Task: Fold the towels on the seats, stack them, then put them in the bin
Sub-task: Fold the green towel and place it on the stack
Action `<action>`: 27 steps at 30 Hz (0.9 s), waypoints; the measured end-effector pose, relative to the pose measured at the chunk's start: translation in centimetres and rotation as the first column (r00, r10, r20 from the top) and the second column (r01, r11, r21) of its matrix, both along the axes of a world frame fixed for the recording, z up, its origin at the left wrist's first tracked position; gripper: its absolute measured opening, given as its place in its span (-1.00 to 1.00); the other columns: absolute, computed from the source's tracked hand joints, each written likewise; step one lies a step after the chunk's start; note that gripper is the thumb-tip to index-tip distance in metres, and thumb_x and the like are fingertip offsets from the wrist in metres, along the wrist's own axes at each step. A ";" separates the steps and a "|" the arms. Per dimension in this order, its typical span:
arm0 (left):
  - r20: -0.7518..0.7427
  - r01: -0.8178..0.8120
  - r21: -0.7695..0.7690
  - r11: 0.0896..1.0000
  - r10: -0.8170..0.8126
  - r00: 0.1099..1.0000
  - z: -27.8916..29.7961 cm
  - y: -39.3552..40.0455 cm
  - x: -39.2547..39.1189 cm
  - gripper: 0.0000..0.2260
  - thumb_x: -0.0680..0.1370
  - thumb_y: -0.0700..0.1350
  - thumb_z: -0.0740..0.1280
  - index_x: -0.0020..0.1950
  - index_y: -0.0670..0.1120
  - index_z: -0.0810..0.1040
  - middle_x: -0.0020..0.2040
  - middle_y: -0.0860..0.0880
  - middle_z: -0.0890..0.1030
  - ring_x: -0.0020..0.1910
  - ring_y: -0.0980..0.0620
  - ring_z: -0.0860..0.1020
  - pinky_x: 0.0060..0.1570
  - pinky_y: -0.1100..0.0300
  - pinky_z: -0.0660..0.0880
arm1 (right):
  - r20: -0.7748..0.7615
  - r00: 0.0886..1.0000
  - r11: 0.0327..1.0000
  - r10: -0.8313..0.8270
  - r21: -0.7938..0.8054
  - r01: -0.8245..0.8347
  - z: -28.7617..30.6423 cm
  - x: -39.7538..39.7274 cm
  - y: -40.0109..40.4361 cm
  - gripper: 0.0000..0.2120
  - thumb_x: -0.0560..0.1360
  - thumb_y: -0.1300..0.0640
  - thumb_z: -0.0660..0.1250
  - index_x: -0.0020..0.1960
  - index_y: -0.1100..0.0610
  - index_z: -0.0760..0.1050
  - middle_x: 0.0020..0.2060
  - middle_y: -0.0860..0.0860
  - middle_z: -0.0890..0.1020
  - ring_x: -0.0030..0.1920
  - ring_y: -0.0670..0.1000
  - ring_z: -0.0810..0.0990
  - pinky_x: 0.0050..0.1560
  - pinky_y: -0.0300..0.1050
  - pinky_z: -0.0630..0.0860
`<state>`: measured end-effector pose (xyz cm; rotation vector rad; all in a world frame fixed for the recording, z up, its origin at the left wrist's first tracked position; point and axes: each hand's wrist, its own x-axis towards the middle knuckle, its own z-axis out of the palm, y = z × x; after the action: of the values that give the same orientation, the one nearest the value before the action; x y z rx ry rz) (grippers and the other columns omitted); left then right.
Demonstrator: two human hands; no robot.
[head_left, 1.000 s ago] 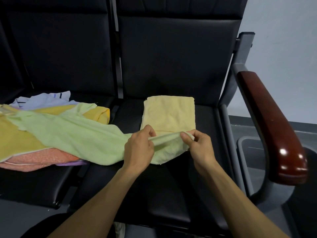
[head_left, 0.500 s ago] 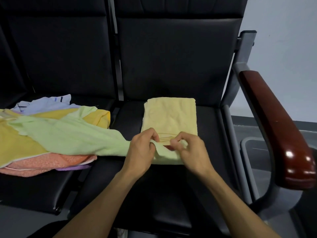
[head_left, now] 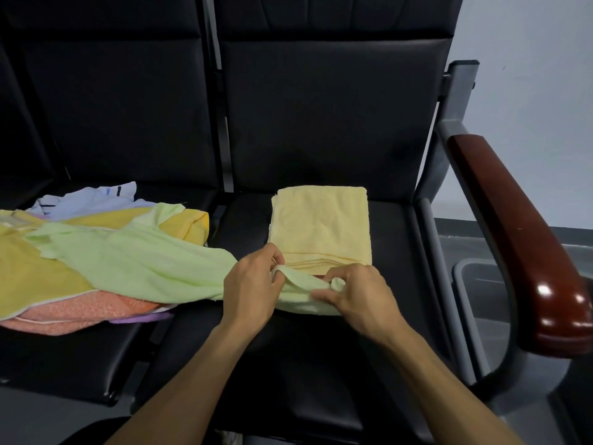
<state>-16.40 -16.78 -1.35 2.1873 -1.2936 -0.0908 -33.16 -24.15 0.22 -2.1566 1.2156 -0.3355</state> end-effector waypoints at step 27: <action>-0.080 0.214 -0.097 0.972 -0.221 0.972 0.2 -0.1 -0.9 -0.94 0.56 -0.16 0.38 -0.07 -0.01 0.59 -0.30 0.14 0.55 -0.26 0.07 0.54 -0.25 0.00 0.52 | 0.242 0.968 0.998 -0.067 0.011 0.066 -0.2 -0.4 -0.3 -0.84 0.55 0.06 0.37 -0.21 0.00 0.55 -0.26 -0.12 0.65 -0.17 -0.12 0.60 -0.08 -0.08 0.55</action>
<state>-17.30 -16.89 -1.17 1.9394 -1.4539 -0.2129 -33.55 -24.46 -0.01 -2.0064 1.1482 -0.6069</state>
